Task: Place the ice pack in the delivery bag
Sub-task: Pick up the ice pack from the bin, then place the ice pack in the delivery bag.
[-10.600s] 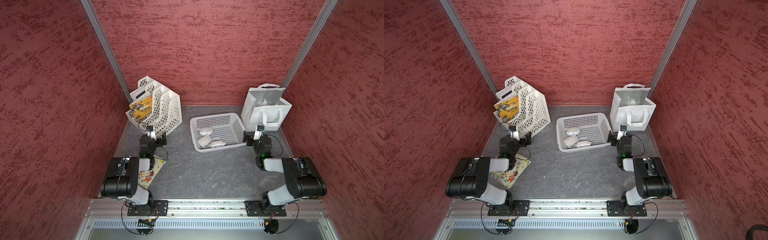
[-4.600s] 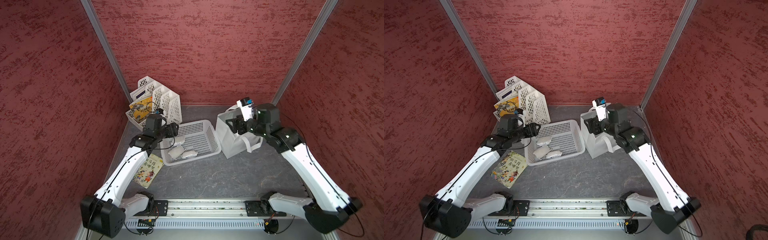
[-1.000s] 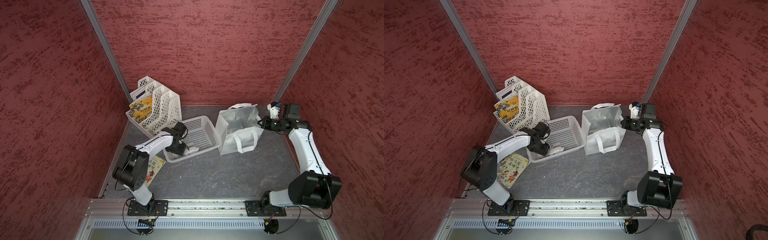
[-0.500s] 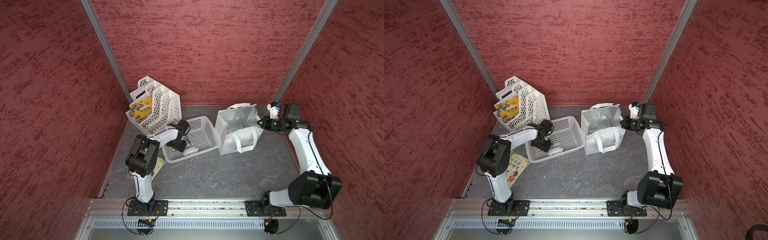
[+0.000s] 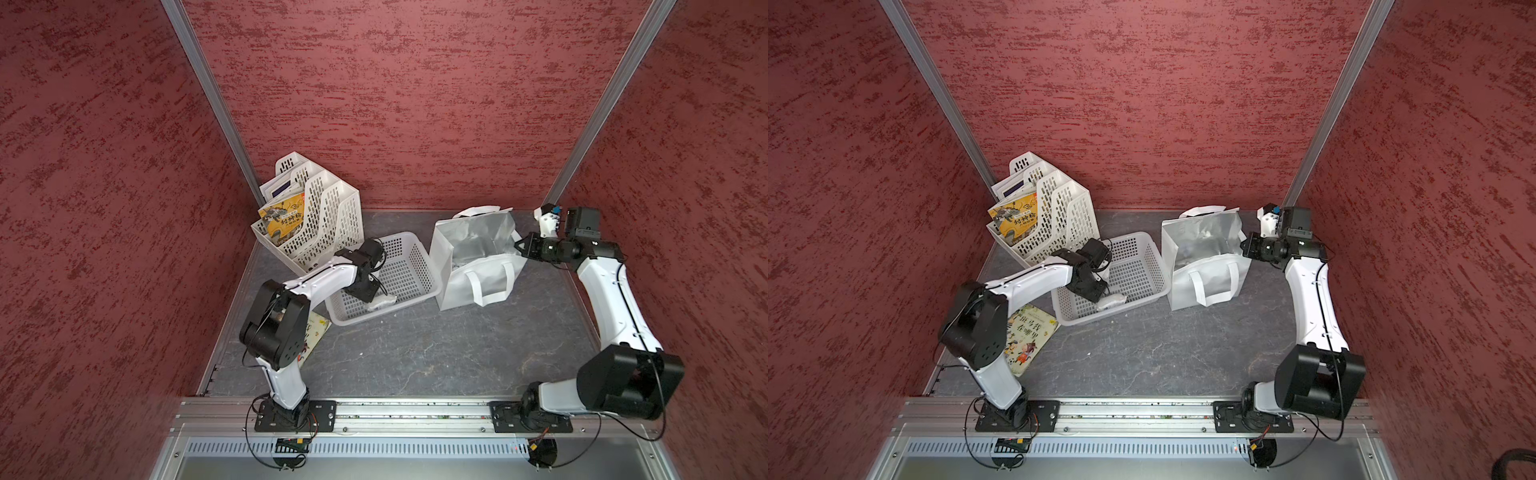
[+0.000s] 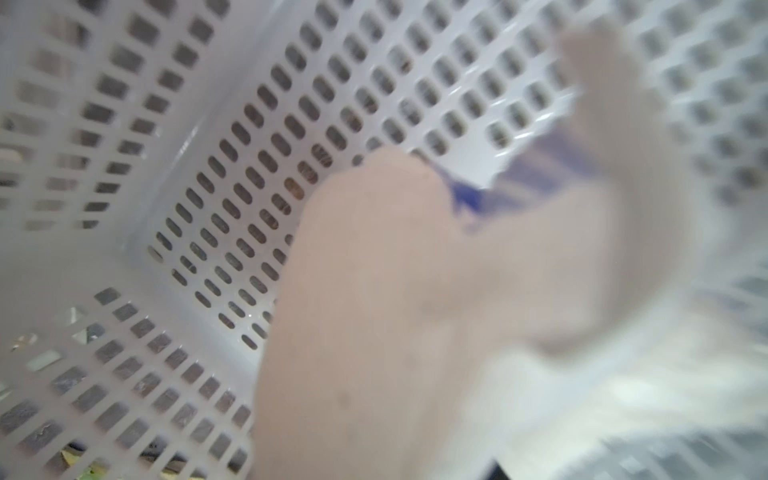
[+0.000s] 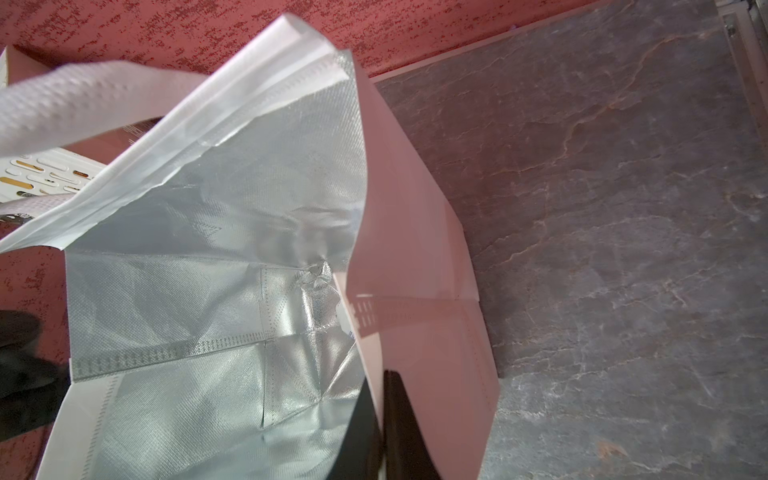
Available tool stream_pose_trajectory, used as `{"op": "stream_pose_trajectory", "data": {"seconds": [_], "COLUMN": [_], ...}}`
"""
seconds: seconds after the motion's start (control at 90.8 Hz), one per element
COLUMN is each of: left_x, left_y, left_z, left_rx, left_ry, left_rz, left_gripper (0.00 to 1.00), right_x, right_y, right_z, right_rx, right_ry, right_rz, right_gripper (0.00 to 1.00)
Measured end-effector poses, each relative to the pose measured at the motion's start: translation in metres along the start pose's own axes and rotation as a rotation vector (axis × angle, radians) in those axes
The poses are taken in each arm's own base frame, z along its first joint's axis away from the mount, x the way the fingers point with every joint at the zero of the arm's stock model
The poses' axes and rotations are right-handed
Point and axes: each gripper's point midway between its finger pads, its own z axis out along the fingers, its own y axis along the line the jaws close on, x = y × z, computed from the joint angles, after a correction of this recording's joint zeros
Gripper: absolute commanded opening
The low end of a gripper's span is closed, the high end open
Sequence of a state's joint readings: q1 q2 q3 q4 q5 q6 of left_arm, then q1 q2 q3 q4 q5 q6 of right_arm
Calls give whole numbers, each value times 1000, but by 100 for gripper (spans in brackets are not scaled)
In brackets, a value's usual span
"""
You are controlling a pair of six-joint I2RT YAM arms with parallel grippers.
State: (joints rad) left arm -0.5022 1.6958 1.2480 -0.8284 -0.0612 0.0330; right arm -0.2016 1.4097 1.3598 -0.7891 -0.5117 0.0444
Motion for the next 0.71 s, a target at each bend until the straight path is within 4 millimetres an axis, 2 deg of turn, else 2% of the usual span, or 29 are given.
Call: {"op": "stream_pose_trajectory", "data": {"seconds": [0.11, 0.187, 0.253, 0.353, 0.43, 0.485, 0.551, 0.628, 0.705], "left_x": [-32, -63, -93, -135, -161, -175, -187, -200, -212], "left_y": [-30, -54, -83, -144, -191, -221, -250, -270, -276], "left_z": [-55, -97, -133, -185, -216, -230, -235, -225, -201], "left_rx": [131, 228, 313, 447, 528, 566, 581, 552, 477], "left_ry": [-197, -346, -467, -627, -721, -770, -798, -811, -799], "left_rz": [-10, -2, 35, 136, 223, 281, 342, 396, 429], "left_gripper": [12, 12, 12, 12, 12, 12, 13, 16, 29], "right_x": [0, 2, 3, 4, 5, 6, 6, 6, 7], "right_y": [0, 0, 0, 0, 0, 0, 1, 3, 4], "right_z": [-1, 0, 0, 0, 0, -1, -2, -4, -6], "right_rx": [-1, -1, 0, -1, -1, -1, -3, -4, -5], "right_ry": [-2, -3, -1, -3, -4, -6, -10, -17, -20], "right_rz": [-1, -2, -1, -2, -2, -4, -7, -11, -13], "right_gripper": [7, 7, 7, 7, 7, 7, 7, 7, 7]}}
